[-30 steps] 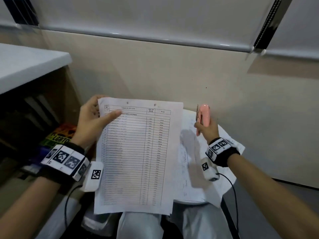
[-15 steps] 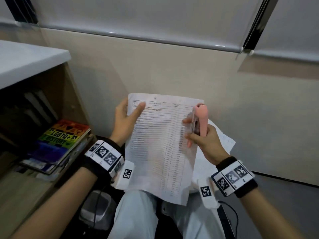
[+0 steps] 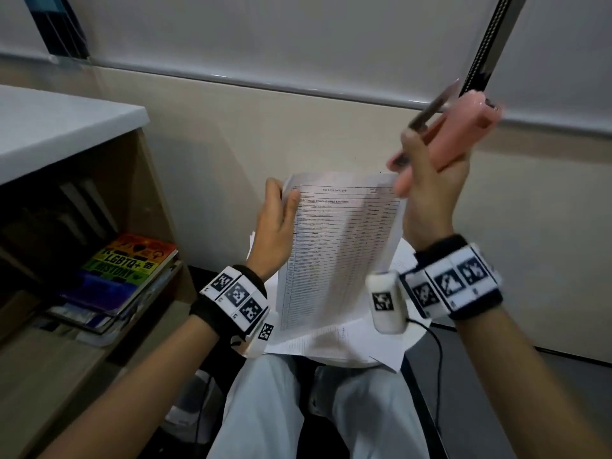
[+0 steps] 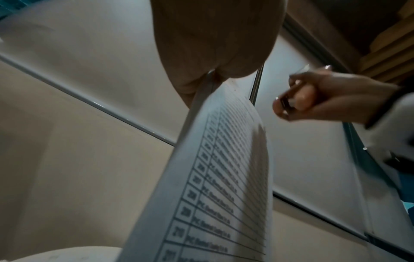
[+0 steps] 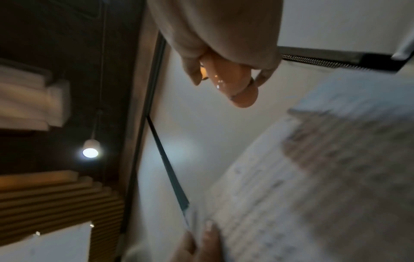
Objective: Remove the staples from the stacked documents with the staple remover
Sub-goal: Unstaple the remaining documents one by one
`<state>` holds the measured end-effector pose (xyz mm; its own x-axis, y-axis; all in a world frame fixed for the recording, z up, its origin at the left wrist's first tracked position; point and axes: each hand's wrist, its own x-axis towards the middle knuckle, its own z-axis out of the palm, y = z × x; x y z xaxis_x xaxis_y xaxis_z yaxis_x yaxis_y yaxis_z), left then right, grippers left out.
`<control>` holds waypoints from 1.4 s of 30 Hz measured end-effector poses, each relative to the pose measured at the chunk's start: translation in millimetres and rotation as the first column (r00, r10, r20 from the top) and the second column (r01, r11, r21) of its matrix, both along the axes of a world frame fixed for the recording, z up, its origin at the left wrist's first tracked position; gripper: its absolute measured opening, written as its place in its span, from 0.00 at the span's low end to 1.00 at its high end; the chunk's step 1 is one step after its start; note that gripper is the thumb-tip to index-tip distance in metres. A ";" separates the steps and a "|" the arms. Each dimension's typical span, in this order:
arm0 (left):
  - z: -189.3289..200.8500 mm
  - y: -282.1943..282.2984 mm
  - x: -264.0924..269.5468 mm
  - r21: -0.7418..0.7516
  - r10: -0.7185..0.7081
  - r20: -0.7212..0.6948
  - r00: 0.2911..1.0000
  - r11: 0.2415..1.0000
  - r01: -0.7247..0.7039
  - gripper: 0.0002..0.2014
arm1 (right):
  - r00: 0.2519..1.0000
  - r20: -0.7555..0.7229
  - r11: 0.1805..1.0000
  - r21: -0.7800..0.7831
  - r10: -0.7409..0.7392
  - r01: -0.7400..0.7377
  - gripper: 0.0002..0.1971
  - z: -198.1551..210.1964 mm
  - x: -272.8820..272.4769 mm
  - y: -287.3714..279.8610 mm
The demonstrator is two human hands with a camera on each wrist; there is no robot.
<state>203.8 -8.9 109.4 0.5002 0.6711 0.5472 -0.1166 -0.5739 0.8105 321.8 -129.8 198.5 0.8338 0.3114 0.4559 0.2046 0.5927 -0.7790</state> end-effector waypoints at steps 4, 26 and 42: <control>1.6 -6.5 3.5 0.019 -0.009 -0.017 1.000 1.000 0.009 0.09 | 0.994 -0.077 0.997 0.037 0.072 -0.069 0.05 27.7 -27.4 26.4; -16.8 -26.6 -3.2 -0.259 -0.194 0.033 0.980 0.946 0.196 0.20 | 0.999 0.018 0.999 -0.042 -0.033 0.034 0.11 -6.0 -34.2 72.7; -2.7 28.5 -2.2 -0.294 -0.188 0.106 0.976 0.932 0.211 0.22 | 0.832 -0.152 0.737 -0.401 0.533 -0.545 0.17 -78.0 54.1 -53.0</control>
